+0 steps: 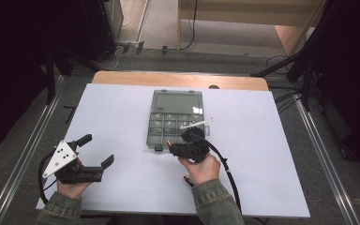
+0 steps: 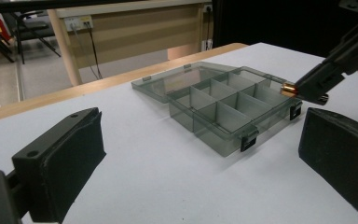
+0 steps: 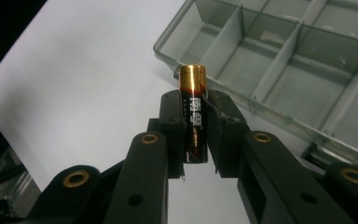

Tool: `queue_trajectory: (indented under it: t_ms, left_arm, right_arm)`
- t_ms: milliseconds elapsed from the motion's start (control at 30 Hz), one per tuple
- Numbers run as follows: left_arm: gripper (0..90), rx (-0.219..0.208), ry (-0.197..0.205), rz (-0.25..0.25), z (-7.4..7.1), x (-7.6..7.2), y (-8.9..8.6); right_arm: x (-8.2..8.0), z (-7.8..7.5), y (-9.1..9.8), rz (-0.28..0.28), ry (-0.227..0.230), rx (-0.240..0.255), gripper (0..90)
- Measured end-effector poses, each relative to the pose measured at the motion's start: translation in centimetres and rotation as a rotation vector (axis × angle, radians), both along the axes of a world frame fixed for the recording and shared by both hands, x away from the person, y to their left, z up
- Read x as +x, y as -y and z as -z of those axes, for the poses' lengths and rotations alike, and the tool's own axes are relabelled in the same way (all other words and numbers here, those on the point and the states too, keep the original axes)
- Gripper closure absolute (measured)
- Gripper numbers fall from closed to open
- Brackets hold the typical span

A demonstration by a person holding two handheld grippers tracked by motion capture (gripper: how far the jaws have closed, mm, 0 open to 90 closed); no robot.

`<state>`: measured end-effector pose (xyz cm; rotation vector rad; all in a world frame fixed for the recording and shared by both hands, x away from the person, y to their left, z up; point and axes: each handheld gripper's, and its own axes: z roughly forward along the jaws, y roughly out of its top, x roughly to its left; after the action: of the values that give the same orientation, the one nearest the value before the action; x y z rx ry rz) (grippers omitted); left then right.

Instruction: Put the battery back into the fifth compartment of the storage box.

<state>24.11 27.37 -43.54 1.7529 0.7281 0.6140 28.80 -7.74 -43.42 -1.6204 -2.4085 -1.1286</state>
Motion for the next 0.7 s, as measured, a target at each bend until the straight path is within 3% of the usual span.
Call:
queue_trajectory:
  t_ms: [333,400,533,700]
  left_arm:
    - [0.2,-0.008,0.000,-0.002,0.0,0.1,-0.2]
    - [0.2,-0.004,0.000,0.000,0.0,0.1,-0.2]
    - [0.1,0.009,-0.001,-0.007,0.1,0.1,-0.3]
    - [0.1,-0.005,0.005,-0.003,0.0,0.1,-0.3]
  right_arm:
    - [2.1,0.1,-2.0,0.051,-0.020,0.041,78.3]
    - [3.0,0.4,-2.3,0.076,-0.053,0.089,78.4]
    - [3.7,0.7,-2.6,0.110,-0.066,0.112,78.4]
    - [4.8,1.3,-3.3,0.152,-0.107,0.180,78.3]
